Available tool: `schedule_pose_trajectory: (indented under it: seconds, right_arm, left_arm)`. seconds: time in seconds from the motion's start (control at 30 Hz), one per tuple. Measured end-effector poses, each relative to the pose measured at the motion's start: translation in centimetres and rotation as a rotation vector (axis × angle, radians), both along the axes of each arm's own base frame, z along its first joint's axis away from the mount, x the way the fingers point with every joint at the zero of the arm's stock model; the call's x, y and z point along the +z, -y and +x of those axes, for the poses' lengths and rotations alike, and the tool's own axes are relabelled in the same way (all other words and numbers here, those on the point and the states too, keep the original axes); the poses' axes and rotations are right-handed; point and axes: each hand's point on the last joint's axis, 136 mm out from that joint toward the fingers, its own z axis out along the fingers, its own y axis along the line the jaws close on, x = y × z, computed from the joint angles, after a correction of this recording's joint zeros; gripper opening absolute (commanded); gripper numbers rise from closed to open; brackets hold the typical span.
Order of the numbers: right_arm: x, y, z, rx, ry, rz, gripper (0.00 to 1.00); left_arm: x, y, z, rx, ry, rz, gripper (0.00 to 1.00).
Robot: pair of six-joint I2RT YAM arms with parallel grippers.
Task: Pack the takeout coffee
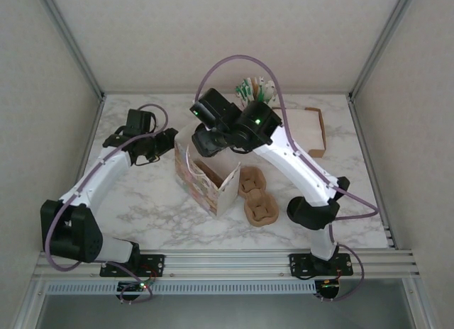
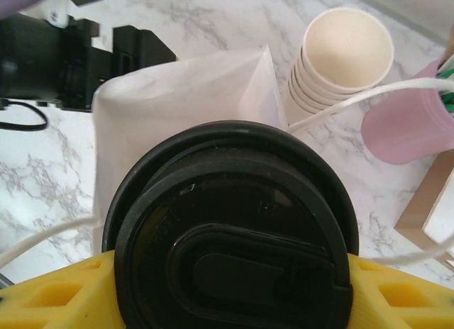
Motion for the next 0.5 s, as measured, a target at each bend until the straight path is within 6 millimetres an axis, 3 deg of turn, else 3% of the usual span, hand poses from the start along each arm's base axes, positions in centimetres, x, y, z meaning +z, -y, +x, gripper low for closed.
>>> schedule_pose_trajectory:
  seconds: [0.27,0.5]
  right_arm:
    - [-1.5,-1.0,-0.8,0.062,-0.084,0.004,0.62]
    - [-3.7,-2.4,-1.5,0.117,-0.159,-0.011,0.61]
  left_arm:
    - [0.7,-0.6,-1.6,0.007,0.023,0.008,0.78]
    - [0.4,-2.6,-2.8,0.068,0.012,0.091,0.79]
